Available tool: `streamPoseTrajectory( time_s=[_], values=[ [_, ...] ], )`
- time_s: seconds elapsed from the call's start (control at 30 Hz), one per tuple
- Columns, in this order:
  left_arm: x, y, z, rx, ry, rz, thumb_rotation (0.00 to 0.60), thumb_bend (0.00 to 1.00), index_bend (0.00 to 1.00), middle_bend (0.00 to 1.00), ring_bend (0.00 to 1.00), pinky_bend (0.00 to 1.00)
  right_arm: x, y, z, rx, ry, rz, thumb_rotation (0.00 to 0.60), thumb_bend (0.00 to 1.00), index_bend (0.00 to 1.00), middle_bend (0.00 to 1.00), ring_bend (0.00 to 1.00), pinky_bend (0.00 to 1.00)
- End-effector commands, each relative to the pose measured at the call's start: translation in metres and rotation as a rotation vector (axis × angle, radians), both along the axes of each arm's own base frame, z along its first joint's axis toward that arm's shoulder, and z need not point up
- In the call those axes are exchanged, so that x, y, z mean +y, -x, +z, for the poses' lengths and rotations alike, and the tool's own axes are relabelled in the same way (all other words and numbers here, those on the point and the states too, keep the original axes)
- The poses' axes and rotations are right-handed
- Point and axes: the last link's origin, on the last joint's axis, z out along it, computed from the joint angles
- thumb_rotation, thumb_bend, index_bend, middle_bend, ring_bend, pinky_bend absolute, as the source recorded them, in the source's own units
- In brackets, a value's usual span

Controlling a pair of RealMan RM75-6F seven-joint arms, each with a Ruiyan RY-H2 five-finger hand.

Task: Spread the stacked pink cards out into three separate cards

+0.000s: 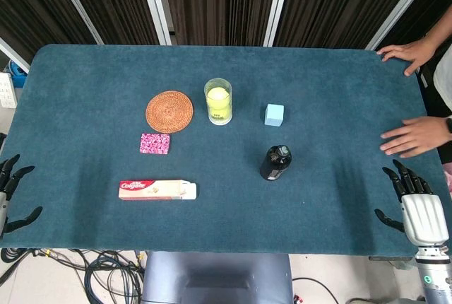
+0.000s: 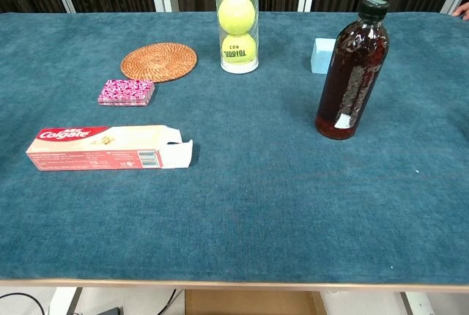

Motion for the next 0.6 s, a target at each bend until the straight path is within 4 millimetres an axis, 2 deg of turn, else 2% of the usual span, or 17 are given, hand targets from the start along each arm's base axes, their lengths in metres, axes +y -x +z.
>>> streamPoseTrajectory(
  time_s=[0.03,0.47,0.6],
  values=[
    [0.0003,-0.0002,-0.0002,-0.001,-0.004,-0.002,0.6,0.21,0.24,0.09,0.0,0.0,-0.0005,0.0006,0.0009,-0.001,0.004,-0.004,0.6,0.11,0.16,0.06,0.12,0.24],
    [0.0035,-0.0006,-0.0042,-0.028,-0.015,-0.005,0.6,0.21,0.24,0.1,0.0,0.0,0.0023,0.0038,0.0064,-0.012,0.011,-0.036,0.6,0.11,0.16,0.06,0.12,0.24],
    [0.0035,-0.0009,-0.0056,-0.03,-0.009,-0.001,0.6,0.16,0.24,0.1,0.0,0.0,0.0034,0.0032,0.0077,-0.014,0.01,-0.034,0.6,0.11,0.16,0.06,0.12,0.24]
  ],
)
